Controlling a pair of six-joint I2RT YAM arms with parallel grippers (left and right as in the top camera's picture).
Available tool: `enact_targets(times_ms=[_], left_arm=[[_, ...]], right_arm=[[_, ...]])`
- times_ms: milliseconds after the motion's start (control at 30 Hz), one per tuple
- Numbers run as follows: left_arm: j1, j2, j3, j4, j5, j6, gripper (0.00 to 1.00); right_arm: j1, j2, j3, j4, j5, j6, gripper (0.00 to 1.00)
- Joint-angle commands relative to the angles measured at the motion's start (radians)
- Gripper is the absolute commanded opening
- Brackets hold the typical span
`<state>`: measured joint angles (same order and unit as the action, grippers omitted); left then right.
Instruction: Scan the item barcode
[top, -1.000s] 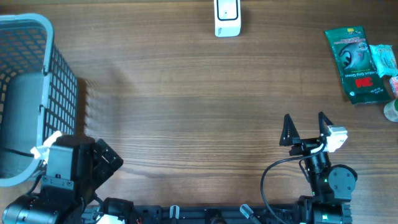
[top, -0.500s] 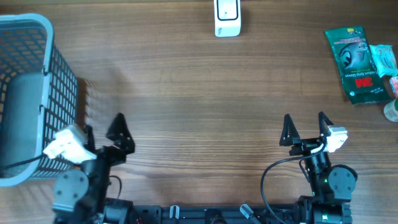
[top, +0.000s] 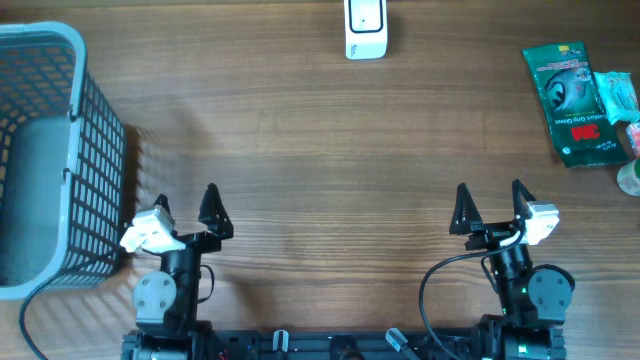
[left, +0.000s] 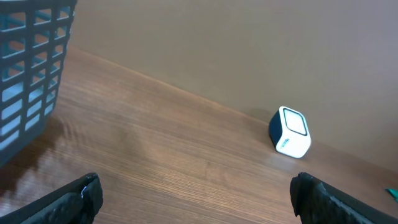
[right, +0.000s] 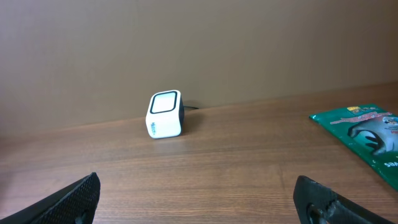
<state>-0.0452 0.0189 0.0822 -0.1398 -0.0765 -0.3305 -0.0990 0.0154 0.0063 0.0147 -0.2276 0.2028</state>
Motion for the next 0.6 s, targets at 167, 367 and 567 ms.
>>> enact_targets(times_ms=[167,367,567], left_arm=[[0.018,-0.016,-0.077,0.069,0.042,0.157,1.0],[0.018,-0.016,-0.077,0.062,0.089,0.241,1.0],[0.018,-0.016,-0.077,0.062,0.095,0.26,1.0]], right_arm=[[0.001,-0.011,-0.001,0.003,-0.005,-0.017,1.0],[0.001,-0.011,-0.001,0.003,-0.004,-0.017,1.0],[0.001,-0.011,-0.001,0.003,-0.004,-0.017,1.0]])
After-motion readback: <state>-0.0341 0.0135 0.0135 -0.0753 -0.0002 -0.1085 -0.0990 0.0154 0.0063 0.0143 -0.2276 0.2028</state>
